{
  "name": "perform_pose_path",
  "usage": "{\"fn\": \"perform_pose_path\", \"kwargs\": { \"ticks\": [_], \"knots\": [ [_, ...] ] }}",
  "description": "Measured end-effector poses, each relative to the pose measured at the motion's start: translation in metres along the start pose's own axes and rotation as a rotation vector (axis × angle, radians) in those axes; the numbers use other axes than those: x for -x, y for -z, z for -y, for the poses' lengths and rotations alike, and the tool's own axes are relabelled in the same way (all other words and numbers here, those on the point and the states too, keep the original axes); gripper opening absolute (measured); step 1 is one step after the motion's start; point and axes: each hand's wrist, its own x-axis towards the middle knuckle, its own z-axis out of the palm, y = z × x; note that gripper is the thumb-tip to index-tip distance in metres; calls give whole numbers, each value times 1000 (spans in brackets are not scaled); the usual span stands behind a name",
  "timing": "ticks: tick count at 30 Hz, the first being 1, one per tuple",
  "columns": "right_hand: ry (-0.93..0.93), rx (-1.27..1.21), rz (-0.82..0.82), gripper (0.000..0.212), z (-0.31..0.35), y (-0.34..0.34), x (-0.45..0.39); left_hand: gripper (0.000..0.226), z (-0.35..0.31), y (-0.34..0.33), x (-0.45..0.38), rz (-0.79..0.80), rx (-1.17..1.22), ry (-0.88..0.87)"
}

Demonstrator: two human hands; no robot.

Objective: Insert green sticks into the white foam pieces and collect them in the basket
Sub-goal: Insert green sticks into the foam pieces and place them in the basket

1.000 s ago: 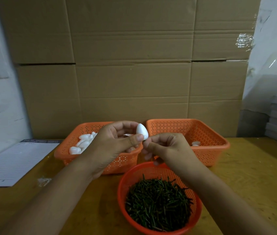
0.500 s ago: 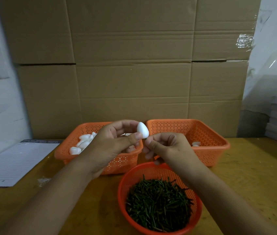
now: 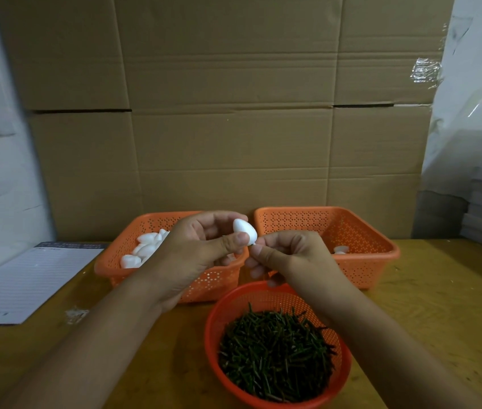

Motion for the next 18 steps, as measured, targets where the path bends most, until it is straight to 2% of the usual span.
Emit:
{"fn": "perform_pose_path", "kwargs": {
  "ticks": [14,18],
  "knots": [
    [-23,-12,-9,16,2,-4,2,38,3,1,-1,13,3,29],
    [-66,-79,-2,20,2,-4,2,38,1,1,-1,2,53,36]
  ]
}}
